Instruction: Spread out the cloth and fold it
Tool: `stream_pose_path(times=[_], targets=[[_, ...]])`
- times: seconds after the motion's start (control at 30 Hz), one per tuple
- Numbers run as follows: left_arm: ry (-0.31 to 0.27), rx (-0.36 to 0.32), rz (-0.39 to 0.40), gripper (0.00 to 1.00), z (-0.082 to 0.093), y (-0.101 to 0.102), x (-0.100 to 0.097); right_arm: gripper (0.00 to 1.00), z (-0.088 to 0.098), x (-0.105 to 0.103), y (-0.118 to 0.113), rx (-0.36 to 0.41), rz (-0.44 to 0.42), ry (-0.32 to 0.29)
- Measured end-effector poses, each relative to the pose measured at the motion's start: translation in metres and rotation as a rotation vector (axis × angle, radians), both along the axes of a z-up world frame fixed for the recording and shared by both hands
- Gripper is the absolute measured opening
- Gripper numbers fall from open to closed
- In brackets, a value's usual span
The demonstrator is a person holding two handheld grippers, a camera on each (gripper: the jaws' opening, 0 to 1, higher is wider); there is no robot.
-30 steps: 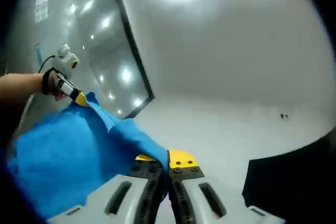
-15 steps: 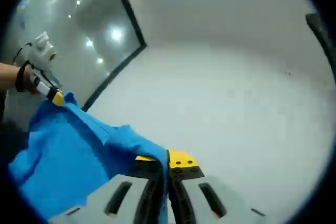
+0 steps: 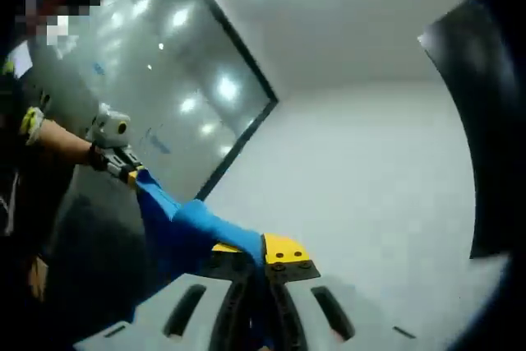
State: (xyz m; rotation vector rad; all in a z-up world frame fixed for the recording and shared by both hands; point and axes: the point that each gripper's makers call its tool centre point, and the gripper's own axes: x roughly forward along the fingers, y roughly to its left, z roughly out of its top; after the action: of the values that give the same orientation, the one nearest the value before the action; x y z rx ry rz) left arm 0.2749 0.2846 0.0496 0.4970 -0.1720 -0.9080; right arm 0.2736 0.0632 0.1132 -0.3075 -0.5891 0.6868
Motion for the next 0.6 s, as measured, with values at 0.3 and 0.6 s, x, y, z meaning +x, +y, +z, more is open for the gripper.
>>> stream_pose_path(times=[0.3, 0.6], targets=[[0.227, 0.113, 0.065, 0.00, -0.178, -0.001, -0.061, 0.00, -0.230, -0.054, -0.012, -0.303, 0.017, 0.452], [0.283, 0.223, 0.068, 0.09, -0.214, -0.001, -0.086, 0.04, -0.258, -0.073, -0.019, -0.408, -0.025, 0.478]])
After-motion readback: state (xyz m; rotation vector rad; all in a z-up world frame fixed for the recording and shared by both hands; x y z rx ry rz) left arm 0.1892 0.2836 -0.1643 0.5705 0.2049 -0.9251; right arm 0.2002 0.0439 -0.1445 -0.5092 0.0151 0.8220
